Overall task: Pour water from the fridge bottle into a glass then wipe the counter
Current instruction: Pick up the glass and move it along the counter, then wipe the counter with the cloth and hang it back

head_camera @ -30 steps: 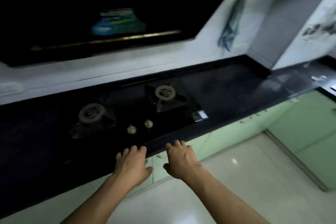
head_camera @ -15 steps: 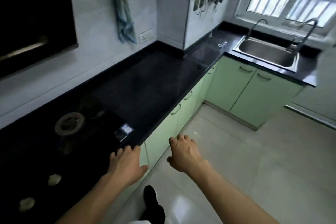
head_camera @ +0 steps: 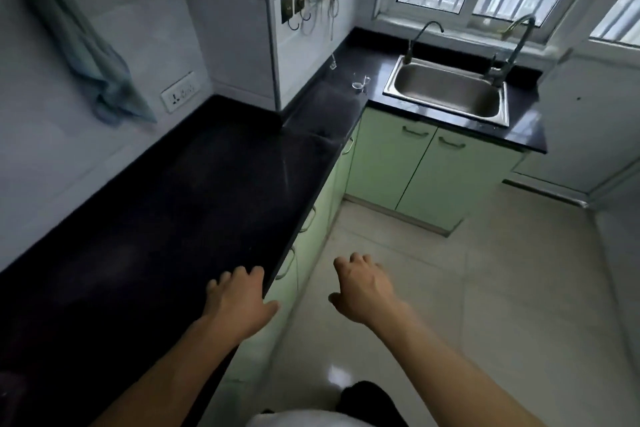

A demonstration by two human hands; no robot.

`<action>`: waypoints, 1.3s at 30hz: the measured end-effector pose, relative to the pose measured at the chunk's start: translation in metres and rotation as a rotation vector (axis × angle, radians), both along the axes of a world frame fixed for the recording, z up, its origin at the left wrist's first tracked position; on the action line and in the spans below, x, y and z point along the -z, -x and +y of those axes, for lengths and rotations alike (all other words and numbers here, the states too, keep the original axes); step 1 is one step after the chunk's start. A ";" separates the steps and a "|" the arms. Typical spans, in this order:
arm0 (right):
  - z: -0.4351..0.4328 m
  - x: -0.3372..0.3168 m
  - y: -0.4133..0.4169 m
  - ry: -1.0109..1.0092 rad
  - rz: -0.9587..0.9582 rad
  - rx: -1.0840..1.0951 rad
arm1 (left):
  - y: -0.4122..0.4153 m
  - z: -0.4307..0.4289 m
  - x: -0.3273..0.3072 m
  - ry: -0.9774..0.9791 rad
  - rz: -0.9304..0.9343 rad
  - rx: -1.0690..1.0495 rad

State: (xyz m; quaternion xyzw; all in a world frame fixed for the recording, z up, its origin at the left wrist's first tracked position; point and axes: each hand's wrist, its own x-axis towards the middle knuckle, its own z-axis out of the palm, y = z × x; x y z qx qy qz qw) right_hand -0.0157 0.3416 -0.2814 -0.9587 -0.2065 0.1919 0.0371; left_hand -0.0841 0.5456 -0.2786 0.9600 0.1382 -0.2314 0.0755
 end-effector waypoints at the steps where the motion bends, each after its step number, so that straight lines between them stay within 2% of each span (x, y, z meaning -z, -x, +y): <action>1: -0.001 0.003 -0.016 -0.006 0.007 0.000 | -0.015 0.001 0.000 -0.009 0.004 -0.006; 7: -0.003 0.027 -0.129 -0.033 0.049 -0.099 | -0.100 0.006 0.003 -0.067 0.034 -0.157; 14: 0.025 0.021 -0.251 -0.031 0.095 -0.410 | -0.159 -0.005 -0.010 -0.066 0.048 -0.441; 21: 0.094 0.018 -0.296 -0.018 0.081 -0.692 | -0.171 0.007 -0.015 -0.049 0.079 -0.689; 27: 0.143 0.023 -0.308 0.115 0.136 -0.777 | -0.182 0.047 -0.006 -0.003 0.053 -0.764; 30: 0.163 0.018 -0.324 0.136 0.158 -0.780 | -0.199 0.085 -0.014 0.021 -0.035 -0.777; 33: 0.177 0.013 -0.344 0.143 0.165 -0.756 | -0.226 0.145 -0.041 -0.044 -0.189 -0.801; 39: 0.190 0.007 -0.377 0.136 0.188 -0.753 | -0.305 0.285 -0.131 -0.024 -0.823 -1.118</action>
